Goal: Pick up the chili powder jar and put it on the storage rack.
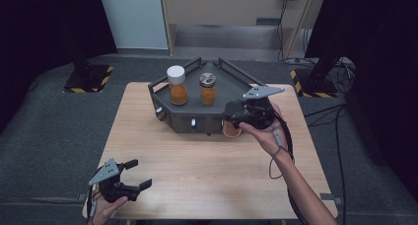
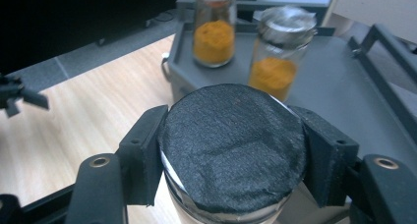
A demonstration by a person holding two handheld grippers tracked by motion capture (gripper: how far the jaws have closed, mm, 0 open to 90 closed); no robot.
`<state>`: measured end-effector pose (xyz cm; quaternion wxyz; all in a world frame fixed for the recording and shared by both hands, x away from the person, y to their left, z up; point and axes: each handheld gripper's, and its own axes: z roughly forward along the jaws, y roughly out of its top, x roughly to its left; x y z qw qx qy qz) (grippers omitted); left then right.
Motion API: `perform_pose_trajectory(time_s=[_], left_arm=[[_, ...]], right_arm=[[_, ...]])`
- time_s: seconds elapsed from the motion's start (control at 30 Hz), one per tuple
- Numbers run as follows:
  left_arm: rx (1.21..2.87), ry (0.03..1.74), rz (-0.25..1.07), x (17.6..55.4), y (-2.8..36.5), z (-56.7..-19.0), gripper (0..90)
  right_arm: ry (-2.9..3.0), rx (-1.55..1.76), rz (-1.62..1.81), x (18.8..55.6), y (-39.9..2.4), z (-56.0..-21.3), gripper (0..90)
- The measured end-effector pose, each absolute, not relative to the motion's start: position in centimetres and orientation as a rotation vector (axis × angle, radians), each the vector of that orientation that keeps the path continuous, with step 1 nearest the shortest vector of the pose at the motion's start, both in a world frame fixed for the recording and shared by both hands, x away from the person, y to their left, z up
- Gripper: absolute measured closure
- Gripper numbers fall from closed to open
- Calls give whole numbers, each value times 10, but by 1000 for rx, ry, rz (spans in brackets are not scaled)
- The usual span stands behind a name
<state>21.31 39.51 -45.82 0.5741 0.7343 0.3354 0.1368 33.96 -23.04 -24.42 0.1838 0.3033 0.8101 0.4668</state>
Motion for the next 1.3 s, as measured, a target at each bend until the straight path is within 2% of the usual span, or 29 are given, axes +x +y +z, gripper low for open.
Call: perform_pose_trajectory(time_s=[0.77, 1.3], left_arm=[[1720, 785, 319, 213, 395, -459, 19], [1719, 784, 319, 213, 395, -459, 20]], right_arm=[[2119, 1041, 1240, 397, -203, -220, 348], [2007, 1142, 1187, 426, -189, -231, 348]])
